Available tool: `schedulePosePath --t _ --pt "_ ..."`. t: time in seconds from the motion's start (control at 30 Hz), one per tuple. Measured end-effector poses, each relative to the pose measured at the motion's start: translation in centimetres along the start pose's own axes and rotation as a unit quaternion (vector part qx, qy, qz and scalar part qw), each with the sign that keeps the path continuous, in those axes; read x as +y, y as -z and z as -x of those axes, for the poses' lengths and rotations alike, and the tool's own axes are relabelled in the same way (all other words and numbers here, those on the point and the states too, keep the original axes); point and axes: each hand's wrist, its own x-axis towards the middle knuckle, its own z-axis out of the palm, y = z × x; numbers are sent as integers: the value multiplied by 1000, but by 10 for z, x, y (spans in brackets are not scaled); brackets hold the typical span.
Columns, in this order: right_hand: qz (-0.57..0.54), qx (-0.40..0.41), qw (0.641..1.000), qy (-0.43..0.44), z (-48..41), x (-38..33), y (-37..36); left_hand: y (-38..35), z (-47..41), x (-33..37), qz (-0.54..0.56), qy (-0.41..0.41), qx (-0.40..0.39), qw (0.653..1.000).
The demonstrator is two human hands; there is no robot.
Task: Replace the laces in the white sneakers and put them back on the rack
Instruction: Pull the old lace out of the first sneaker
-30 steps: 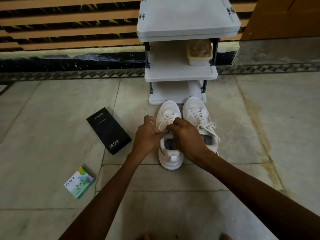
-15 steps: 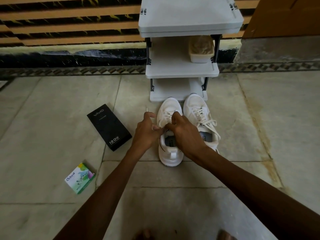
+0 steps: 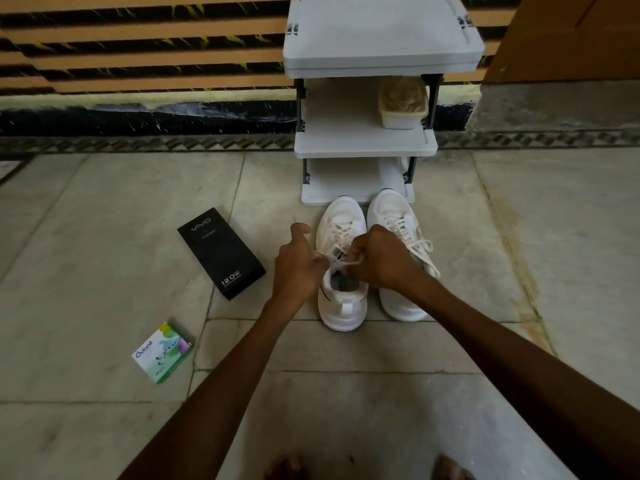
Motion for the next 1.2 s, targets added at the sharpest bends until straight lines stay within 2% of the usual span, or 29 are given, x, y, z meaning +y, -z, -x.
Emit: schedulePosePath --t 0.13,0.27,0.33,0.43,0.57,0.63,0.7,0.77,0.87,1.0,1.1,1.2 --pt "29 -13 999 15 -3 -16 -1 1 -3 -1 26 19 -22 999" --pt "40 32 999 13 -3 -22 -15 3 -4 -5 35 25 -26 999" --pt "42 49 997 34 -2 -18 -19 3 -5 -6 56 29 -37 997" --pt "34 30 994 96 2 -15 -5 3 -6 -8 60 30 -26 997" --pt "-66 -54 979 183 17 -15 44 3 -8 -13 62 47 -5 997" --pt "-36 -162 973 162 20 -12 63 2 -7 -13 62 45 3 997" --pt "-1 -223 967 123 16 -7 64 0 -4 -11 49 31 5 998" --pt "32 -196 976 87 8 -4 50 -1 -2 -9 37 22 3 999" --pt "27 -101 994 45 -1 -3 18 2 -4 -9 51 33 -20 998" --pt "9 -23 999 38 -5 -13 -9 8 -4 -8 72 28 -50 996" --pt "34 -3 997 65 -7 -17 -13 7 -4 -8 82 23 -54 995" --pt "41 0 989 141 -3 -15 5 5 -7 -11 90 34 -50 994"
